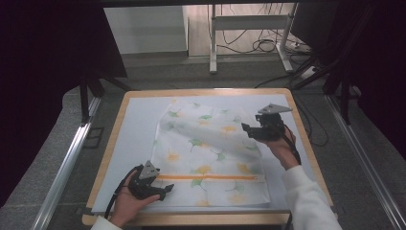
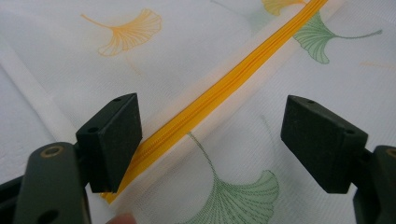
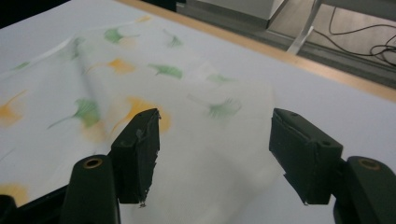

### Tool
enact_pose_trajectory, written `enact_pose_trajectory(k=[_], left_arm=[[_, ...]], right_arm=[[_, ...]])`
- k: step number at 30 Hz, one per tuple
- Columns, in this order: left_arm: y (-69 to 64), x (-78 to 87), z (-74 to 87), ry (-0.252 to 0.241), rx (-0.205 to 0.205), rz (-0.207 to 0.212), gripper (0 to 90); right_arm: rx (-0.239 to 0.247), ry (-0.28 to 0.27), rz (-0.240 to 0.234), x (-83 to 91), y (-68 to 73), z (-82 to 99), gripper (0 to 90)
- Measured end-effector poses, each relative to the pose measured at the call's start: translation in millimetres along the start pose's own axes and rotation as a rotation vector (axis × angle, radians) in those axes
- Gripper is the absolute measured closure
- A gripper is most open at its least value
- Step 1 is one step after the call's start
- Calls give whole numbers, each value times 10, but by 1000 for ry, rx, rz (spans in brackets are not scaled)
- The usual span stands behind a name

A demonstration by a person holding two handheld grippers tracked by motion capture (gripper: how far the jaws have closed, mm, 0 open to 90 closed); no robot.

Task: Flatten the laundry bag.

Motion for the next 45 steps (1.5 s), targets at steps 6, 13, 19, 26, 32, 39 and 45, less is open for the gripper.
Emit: enact_pose_trajectory(k=[6,13,19,26,32,39,45], left_arm=[[5,-6,3,6,3,-5,198],[9,-13,15,14,1,-9,197],[42,21,24,6,9,-14,194],[228,87,54,0,108,-78,166],[291,84,90,31,153,-99,133],[285,21,107,74,156,-110,128],[264,27,86,75,159,-117,247]], right_arm=[[-25,-6,-29,247,74,392,349],[-43,41,-20,269,25,652,358],[-28,94,-39,314,128,858,368],[-12,137,-40,386,206,1057,369],[-2,141,-31,378,215,1073,369],[22,148,-28,368,249,1066,368],[30,152,-26,361,267,1061,368]])
Point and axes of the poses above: each handheld gripper's, and its own axes: x roughly backward along the jaws, z roughly out of its underside, y roughly to its left, the point moved 4 cm from there along -x, roughly forward along the jaws, and after that the axes turned 9 degrees about x, right-handed, at the moved point
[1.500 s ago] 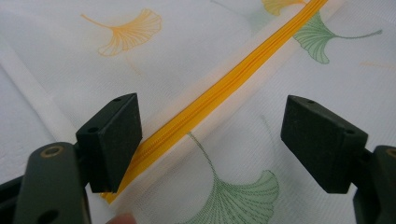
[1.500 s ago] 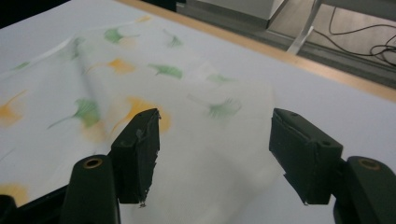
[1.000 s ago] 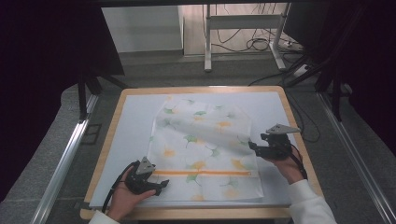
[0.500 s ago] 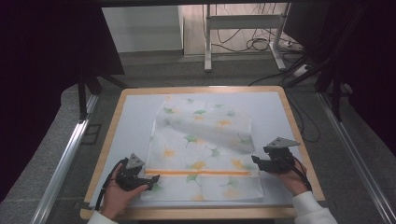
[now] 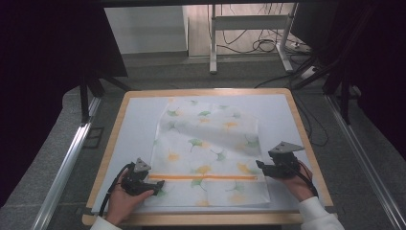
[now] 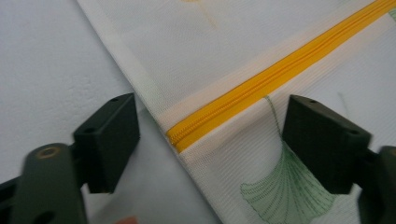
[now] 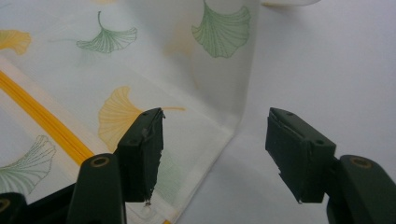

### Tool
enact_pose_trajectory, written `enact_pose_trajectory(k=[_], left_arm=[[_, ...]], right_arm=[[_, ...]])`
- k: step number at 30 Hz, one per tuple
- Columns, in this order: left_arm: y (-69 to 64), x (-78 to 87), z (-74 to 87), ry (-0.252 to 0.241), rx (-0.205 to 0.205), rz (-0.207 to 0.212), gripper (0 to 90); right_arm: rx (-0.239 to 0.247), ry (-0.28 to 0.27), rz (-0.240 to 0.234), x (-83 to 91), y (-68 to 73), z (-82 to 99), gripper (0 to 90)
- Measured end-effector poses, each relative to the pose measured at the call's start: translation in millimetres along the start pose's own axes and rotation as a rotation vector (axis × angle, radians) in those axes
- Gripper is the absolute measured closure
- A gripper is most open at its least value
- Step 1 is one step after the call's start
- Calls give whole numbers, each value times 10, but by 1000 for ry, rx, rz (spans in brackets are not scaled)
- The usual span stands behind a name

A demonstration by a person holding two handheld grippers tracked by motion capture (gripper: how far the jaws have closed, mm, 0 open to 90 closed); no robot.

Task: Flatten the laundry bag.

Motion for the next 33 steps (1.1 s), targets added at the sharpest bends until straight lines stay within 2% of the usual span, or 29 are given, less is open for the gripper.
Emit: enact_pose_trajectory(k=[5,6,10,11,13,16,18,21,22,24,28,33], left_arm=[[-28,18,-15,-6,-9,5,409],[-29,25,-22,-11,-19,5,464],[-32,31,-32,-10,-25,10,587],[-33,31,-35,-8,-28,16,587],[-45,31,-38,-7,-32,22,661],[-60,34,-38,-4,-36,29,697],[-72,37,-38,1,-43,38,754],[-69,35,-46,7,-45,44,767],[-67,31,-52,9,-44,49,776],[-68,31,-55,9,-45,49,781],[-83,33,-56,5,-46,50,795],[-90,45,-61,1,-48,51,802]], right_arm=[[1,-6,-24,48,48,-1,370],[8,-3,-44,88,96,28,369],[9,10,-63,126,163,98,367],[9,20,-70,134,185,128,367],[-5,67,-87,120,232,225,363],[-18,97,-97,108,265,278,361],[-35,118,-109,186,370,341,347],[-43,134,-112,227,431,382,330],[-43,173,-116,259,535,454,295],[-11,182,-90,285,618,477,297],[7,187,-85,280,667,444,428],[-6,191,-69,256,659,392,676]])
Point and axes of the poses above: each handheld gripper's, and its own axes: x roughly backward along the jaws, z roughly out of its underside, y roughly to its left, the point moved 4 cm from there along -x, roughly forward along the jaws, and after that the axes turned 9 degrees about x, right-handed, at the moved point
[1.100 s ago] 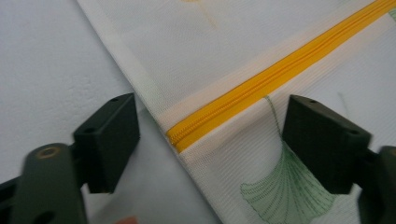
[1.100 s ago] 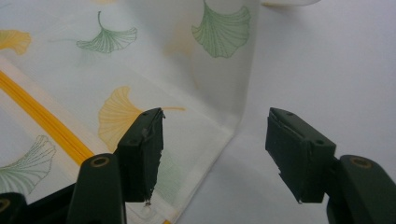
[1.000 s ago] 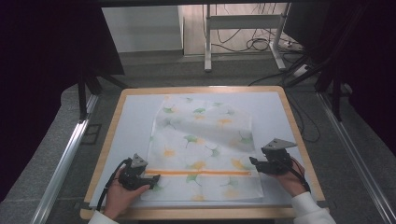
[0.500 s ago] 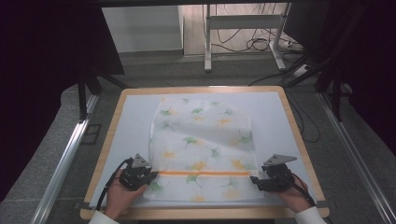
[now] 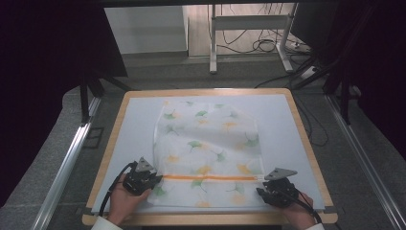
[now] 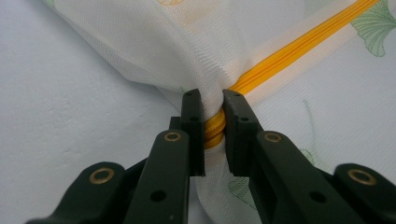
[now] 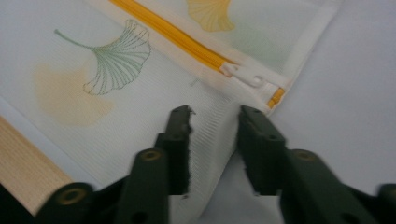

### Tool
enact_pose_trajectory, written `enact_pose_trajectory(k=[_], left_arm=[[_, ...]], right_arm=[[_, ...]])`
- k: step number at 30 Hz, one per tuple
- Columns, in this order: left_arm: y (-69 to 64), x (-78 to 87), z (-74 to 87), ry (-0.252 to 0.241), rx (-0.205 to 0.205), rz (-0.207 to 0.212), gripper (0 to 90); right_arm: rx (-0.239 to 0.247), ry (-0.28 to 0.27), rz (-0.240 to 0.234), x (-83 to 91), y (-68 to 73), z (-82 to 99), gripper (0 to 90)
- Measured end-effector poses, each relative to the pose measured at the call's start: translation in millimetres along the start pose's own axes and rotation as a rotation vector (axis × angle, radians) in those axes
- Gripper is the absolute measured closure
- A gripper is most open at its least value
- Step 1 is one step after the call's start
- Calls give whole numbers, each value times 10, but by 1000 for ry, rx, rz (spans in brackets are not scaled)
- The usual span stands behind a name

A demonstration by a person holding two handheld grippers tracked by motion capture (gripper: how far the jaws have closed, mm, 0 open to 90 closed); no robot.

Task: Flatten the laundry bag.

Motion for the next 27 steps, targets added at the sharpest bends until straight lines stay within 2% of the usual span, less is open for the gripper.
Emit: enact_pose_trajectory(k=[1,2,4,8,11,12,13,15,19,20,22,25,26,27], left_arm=[[0,0,0,0,0,0,803],[-3,5,-1,2,-4,2,804],[-5,8,-3,3,-5,4,808],[-5,23,-6,1,-8,8,811],[11,62,-2,-10,-5,9,813],[11,62,-2,-10,-5,9,813],[16,127,37,-21,6,20,813],[1,200,98,-29,11,38,813],[-35,284,218,-29,6,52,814],[-40,310,281,-24,7,57,813],[-28,320,307,-23,14,55,812],[-7,308,282,-23,15,48,812],[17,278,235,-26,17,40,812],[32,263,212,-25,18,37,812]], right_arm=[[0,0,0,0,0,0,676],[7,0,10,-3,-3,-13,775],[19,3,21,-8,7,-23,836],[54,6,34,-14,33,-42,882],[53,-20,-10,12,44,-55,886],[53,-20,-10,12,44,-55,886],[53,-67,-61,94,113,-72,887],[63,-105,-129,184,233,-67,887],[109,-112,-210,279,511,19,887],[118,-108,-213,290,558,40,886],[126,-110,-206,300,585,57,886],[114,-115,-195,288,534,40,885],[86,-120,-186,262,447,15,885],[80,-123,-180,256,416,4,885]])
Point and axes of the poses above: each handheld gripper's, and its own axes: x roughly backward along the jaws, z roughly out of its underside, y roughly to its left, the point moved 4 cm from there along -x, roughly forward along the jaws, and after that the axes turned 9 degrees about x, right-handed, at the moved point
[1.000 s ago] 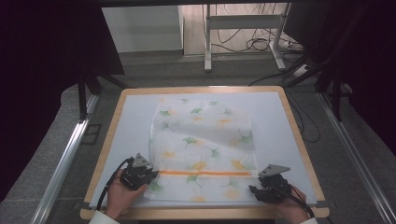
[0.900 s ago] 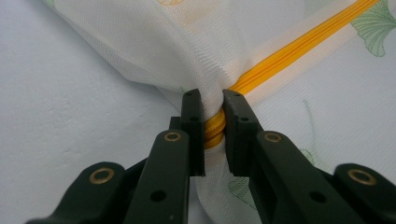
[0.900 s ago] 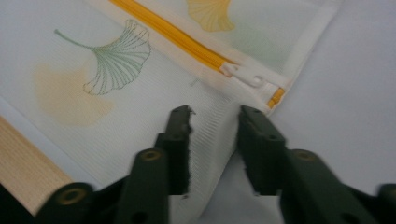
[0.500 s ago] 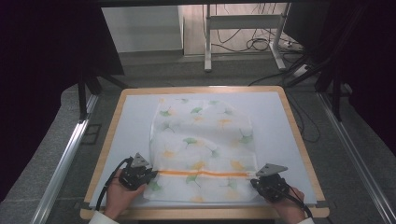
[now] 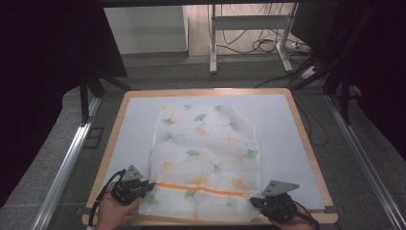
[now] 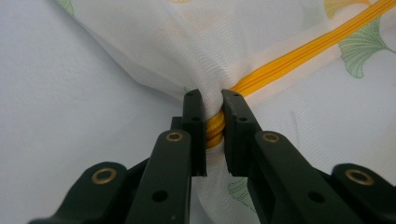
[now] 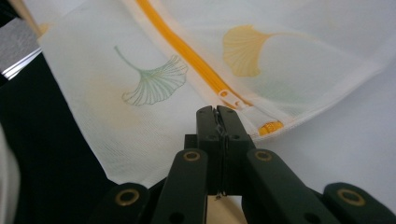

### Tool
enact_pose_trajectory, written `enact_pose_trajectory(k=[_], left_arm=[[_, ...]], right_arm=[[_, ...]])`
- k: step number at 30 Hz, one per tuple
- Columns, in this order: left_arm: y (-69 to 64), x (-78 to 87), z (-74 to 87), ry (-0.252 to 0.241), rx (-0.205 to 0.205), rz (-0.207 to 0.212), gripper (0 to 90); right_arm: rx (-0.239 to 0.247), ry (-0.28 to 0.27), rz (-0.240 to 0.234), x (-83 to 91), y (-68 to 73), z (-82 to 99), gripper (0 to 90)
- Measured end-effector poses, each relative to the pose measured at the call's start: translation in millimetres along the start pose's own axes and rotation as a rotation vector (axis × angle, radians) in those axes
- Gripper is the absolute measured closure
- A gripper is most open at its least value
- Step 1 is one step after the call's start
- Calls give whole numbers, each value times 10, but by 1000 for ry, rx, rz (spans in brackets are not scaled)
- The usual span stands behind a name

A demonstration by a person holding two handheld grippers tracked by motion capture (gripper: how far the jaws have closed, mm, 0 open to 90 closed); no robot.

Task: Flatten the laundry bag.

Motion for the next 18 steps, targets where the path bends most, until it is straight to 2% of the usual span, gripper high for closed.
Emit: enact_pose_trajectory(k=[5,7,8,9,10,11,12,15,18], left_arm=[[102,-101,-165,-4,20,-8,812],[164,-174,-274,-5,33,-17,812],[164,-174,-274,-5,33,-17,812],[201,-229,-365,-7,42,-23,812],[201,-229,-365,-7,42,-23,812],[221,-262,-417,-8,42,-34,812],[234,-287,-449,-7,42,-42,812],[246,-300,-462,1,33,-41,811],[239,-263,-423,-4,34,-29,811]], right_arm=[[-17,-23,45,-9,-201,-95,885],[-28,-28,87,-72,-419,-195,885],[-32,-28,96,-95,-471,-221,885],[-30,-27,110,-129,-547,-257,885],[-30,-27,110,-129,-547,-257,885],[-32,-26,127,-169,-621,-293,885],[-42,-27,141,-258,-759,-359,885],[-46,-19,141,-321,-812,-380,885],[-33,-17,125,-308,-750,-349,885]])
Point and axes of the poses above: each handheld gripper's, and its own axes: x roughly backward along the jaws, z roughly out of its underside, y roughly to its left, the point moved 4 cm from there along -x, roughly forward along the jaws, and after that the axes turned 9 degrees about x, right-handed, at the moved point
